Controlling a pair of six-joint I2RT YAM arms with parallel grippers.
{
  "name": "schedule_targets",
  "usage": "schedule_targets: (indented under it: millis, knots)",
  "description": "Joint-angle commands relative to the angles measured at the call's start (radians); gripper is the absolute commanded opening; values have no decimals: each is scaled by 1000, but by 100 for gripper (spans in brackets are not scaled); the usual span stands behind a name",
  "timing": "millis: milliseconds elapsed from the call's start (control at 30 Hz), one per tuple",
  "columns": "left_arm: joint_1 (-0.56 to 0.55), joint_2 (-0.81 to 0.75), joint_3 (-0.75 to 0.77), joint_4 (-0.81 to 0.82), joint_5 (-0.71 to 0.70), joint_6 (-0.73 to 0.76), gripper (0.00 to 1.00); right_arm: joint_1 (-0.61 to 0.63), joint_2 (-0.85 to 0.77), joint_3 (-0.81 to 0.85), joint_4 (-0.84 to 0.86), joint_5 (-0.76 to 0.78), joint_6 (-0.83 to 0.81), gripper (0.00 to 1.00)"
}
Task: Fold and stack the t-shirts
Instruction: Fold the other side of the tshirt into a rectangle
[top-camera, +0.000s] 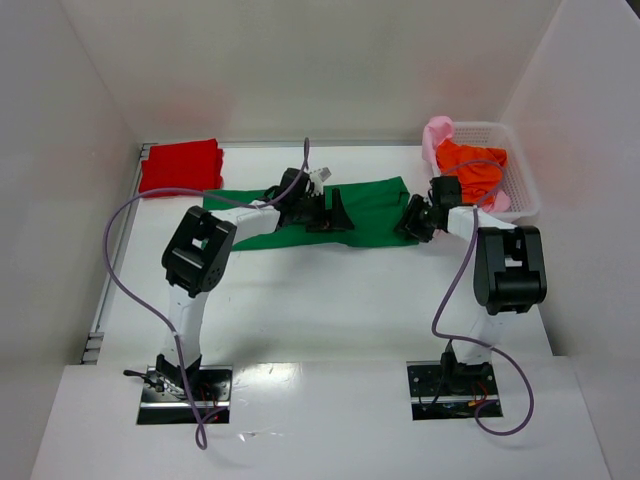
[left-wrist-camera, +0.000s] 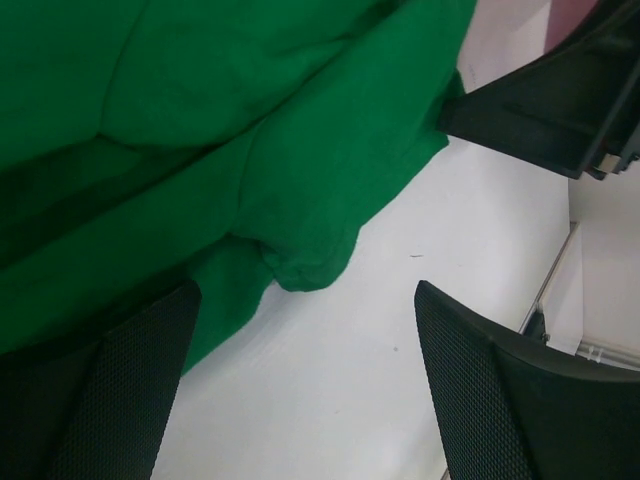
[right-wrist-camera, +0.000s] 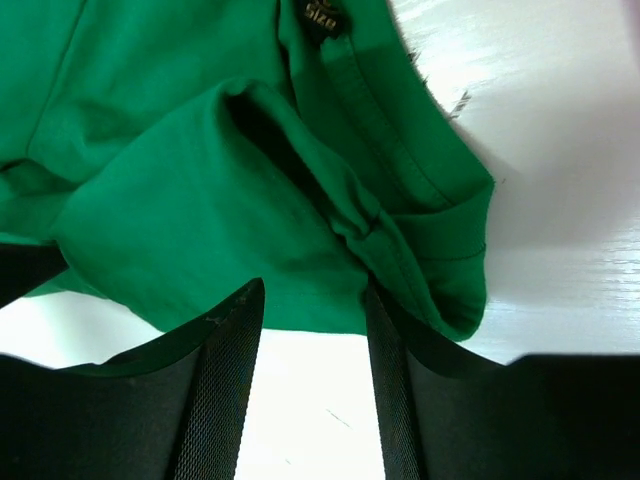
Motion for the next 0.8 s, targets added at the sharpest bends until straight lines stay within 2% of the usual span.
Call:
schedule_targets:
  millis: [0,267,400,533,767]
  knots:
    - [1,31,42,56,10,-22,95,20,14,-4,8,3,-9,49]
    - [1,31,33,67,19,-31,91,30,24,7,-1,14,0,24]
    - [1,31,33,76,19,-41,90,30,-14,27,-19,25,0,17]
    - [1,31,33,76,29,-41,90,30,-53,72,-35,34,9,12]
    - [-8,22,29,65,24,-41,89,30,-64,185,-59,30,9,10]
